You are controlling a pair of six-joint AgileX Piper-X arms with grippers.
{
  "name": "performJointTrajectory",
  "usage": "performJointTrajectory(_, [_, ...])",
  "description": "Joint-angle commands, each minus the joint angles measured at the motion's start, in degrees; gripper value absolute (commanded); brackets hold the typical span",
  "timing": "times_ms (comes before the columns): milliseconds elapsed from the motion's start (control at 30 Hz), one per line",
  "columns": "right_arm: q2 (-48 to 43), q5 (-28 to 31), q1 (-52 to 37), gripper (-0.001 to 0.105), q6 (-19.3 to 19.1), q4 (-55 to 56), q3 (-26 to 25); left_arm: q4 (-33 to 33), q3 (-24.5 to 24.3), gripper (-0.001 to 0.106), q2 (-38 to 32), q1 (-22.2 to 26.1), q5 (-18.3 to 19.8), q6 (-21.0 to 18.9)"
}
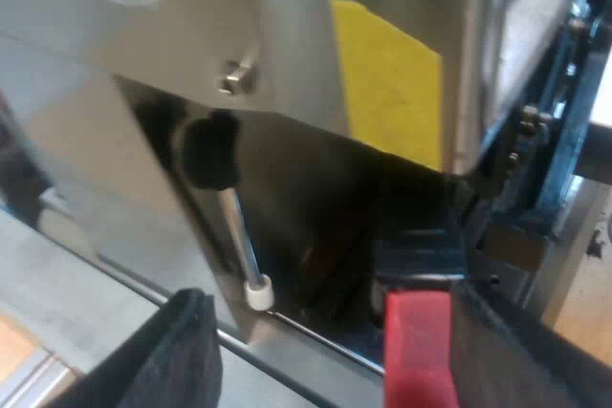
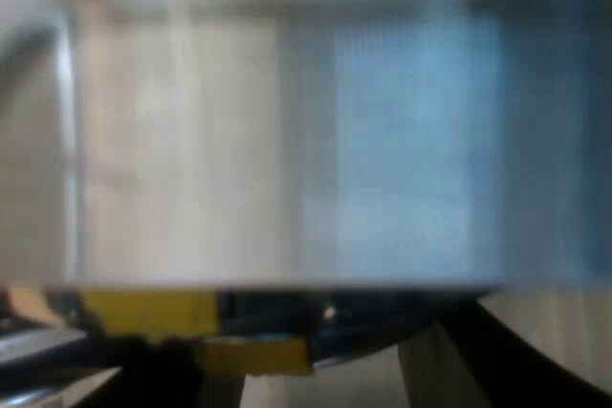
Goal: Put the handle in the coffee machine
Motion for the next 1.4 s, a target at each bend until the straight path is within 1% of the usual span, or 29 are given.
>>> performJointTrajectory(33, [-2.18, 1.35, -0.15, 0.04, 0.13, -5.57, -1.18, 3.24, -3.6, 0.04, -0.23, 0.39, -1.03, 0.14])
performJointTrajectory(67, [-2.18, 1.35, -0.15, 0.04, 0.13, -5.57, -1.18, 4.7, -5.15, 0.022, -0.23, 0.22, -4.76, 0.14])
performJointTrajectory(100, [-2.18, 1.35, -0.15, 0.04, 0.13, -5.57, -1.18, 5.02, -5.58, 0.015, -0.23, 0.03, -6.79, 0.14])
performJointTrajectory(133, [-2.18, 1.35, -0.15, 0.04, 0.13, -5.57, -1.18, 5.16, -6.67, 0.001, -0.23, -0.32, -10.49, 0.14])
performJointTrajectory(167, [-2.18, 1.35, -0.15, 0.04, 0.13, -5.57, -1.18, 5.28, -7.62, 0.001, 0.08, -0.42, -13.59, -0.03])
performJointTrajectory(200, [-2.18, 1.35, -0.15, 0.04, 0.13, -5.57, -1.18, 5.4, -8.14, 0.001, 0.19, -0.44, -14.71, -0.18])
performJointTrajectory(267, [-2.18, 1.35, -0.15, 0.04, 0.13, -5.57, -1.18, 5.88, -9.85, 0.001, 1.55, -1.18, -19.71, -0.98])
performJointTrajectory(367, [-2.18, 1.35, -0.15, 0.04, 0.13, -5.57, -1.18, 8.18, -12.25, 0.001, 5.05, -2.84, -23.35, -0.81])
performJointTrajectory(533, [-2.18, 1.35, -0.15, 0.04, 0.13, -5.57, -1.18, 13.03, -16.44, 0.001, 11.71, -6.6, -26.74, -0.82])
performJointTrajectory(633, [-2.18, 1.35, -0.15, 0.04, 0.13, -5.57, -1.18, 13.44, -18.22, 0.001, 14.57, -8.71, -28.89, -0.82])
performJointTrajectory(767, [-2.18, 1.35, -0.15, 0.04, 0.13, -5.57, -1.18, 14.41, -18.52, 0.001, 16.86, -10.5, -30.89, -0.82])
performJointTrajectory(833, [-2.18, 1.35, -0.15, 0.04, 0.13, -5.57, -1.18, 15.89, -18.52, 0.001, 17.1, -10.94, -30.88, -0.82])
performJointTrajectory(967, [-2.18, 1.35, -0.15, 0.04, 0.13, -5.57, -1.18, 21.2, -18.42, 0.001, 16.63, -12.1, -31.03, 2.96])
performJointTrajectory(1133, [-2.18, 1.35, -0.15, 0.04, 0.13, -5.57, -1.18, 24.44, -18.42, 0.001, 15.91, -12.99, -31.03, 3.24])
performJointTrajectory(1200, [-2.18, 1.35, -0.15, 0.04, 0.13, -5.57, -1.18, 25.14, -18.42, 0.001, 15.48, -13.1, -30.46, 3.24])
performJointTrajectory(1233, [-2.18, 1.35, -0.15, 0.04, 0.13, -5.57, -1.18, 25.52, -18.42, 0.001, 15.17, -13.09, -29.56, 3.12])
performJointTrajectory(1400, [-2.18, 1.35, -0.15, 0.04, 0.13, -5.57, -1.18, 25.99, -17.56, 0.001, 12.75, -13.09, -26.08, 0.48])
